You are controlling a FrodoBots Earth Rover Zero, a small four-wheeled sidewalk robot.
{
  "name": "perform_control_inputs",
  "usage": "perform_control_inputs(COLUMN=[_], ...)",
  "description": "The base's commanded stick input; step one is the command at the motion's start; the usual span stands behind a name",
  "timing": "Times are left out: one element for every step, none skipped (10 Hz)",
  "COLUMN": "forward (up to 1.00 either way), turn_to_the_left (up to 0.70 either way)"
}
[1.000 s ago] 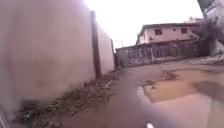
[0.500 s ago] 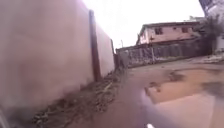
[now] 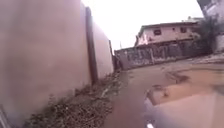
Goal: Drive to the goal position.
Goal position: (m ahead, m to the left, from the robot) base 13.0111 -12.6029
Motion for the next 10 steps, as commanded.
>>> perform_control_inputs(forward=[0.6,0.6,0.6,0.6,0.6,0.6,0.6,0.6,0.6,0.6], turn_to_the_left=[-0.15,-0.15,-0.15,-0.15,-0.15,-0.15,-0.15,-0.15,-0.15,-0.15])
